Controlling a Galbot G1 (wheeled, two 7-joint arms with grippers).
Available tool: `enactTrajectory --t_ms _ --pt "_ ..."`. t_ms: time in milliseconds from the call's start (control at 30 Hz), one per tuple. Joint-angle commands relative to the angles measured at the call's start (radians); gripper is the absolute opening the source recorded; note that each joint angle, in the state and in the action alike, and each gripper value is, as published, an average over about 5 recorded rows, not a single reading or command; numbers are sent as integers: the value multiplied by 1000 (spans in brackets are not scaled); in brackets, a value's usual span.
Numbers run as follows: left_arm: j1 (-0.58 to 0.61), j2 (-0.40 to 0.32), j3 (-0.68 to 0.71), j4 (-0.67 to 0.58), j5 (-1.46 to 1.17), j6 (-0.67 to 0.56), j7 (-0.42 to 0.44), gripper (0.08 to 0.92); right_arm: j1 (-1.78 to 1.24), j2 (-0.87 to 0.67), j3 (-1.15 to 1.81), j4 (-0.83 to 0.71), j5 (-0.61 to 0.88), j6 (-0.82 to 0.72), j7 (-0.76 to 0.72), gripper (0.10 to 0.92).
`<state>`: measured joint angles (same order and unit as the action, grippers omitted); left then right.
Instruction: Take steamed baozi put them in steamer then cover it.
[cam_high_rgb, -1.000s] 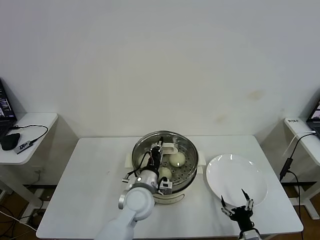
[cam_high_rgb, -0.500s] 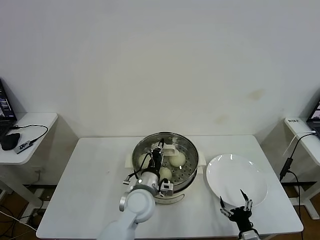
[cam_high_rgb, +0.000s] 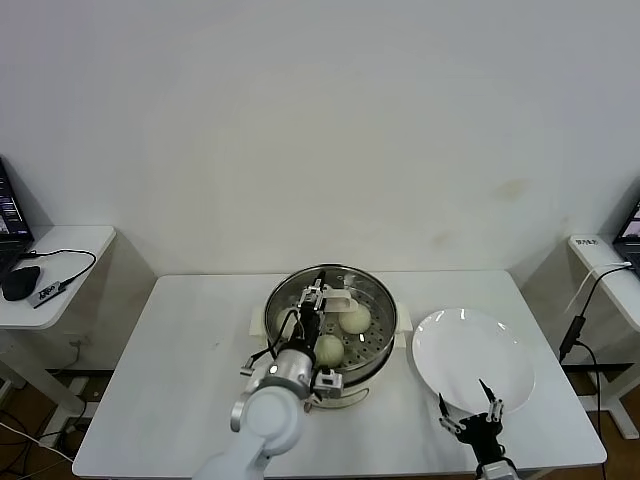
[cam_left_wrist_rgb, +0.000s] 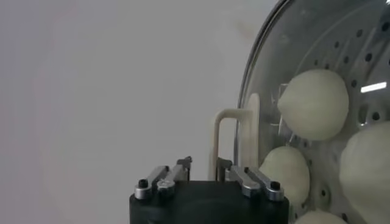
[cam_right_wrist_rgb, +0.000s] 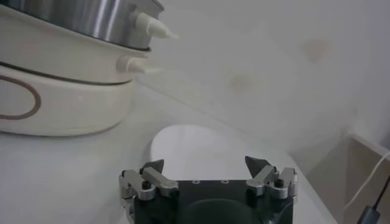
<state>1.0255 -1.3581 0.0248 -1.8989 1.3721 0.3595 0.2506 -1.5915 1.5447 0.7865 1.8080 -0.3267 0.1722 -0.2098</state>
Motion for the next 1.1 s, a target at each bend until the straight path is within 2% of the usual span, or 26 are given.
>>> enactTrajectory --t_ms 33,167,267,367,467,533,633,700,833,933,1100 --pt "149 76 -11 -202 -46 -15 -31 555 1 1 -1 -2 -2 0 1 823" --pt "263 116 -51 -305 -118 -69 -83 668 -1 0 -2 -3 -1 3 3 823" --pt "410 124 -121 -382 -222 -139 -162 753 -2 -3 -3 1 17 14 7 823" --pt "555 131 -251 -422 -475 -233 -245 808 -2 -10 -7 11 58 29 15 823" --pt "661 146 -422 -395 -941 -372 -314 821 -4 -24 -14 33 110 43 21 823" --pt "708 131 -530 -347 -1215 -467 -369 822 -6 -35 -20 48 144 50 25 823" --pt "758 92 -639 -285 -1443 -543 -442 823 -20 -57 -39 64 194 56 30 823" --pt "797 79 -671 -265 -1553 -549 -470 823 -41 -79 -58 75 231 53 30 823" --pt "866 64 -685 -229 -1663 -592 -486 823 -97 -134 -95 91 294 33 22 823" --pt "882 56 -683 -192 -1663 -649 -484 823 -127 -158 -104 96 306 25 20 823" --pt "900 51 -679 -159 -1645 -665 -490 823 -154 -155 -106 106 303 10 15 823"
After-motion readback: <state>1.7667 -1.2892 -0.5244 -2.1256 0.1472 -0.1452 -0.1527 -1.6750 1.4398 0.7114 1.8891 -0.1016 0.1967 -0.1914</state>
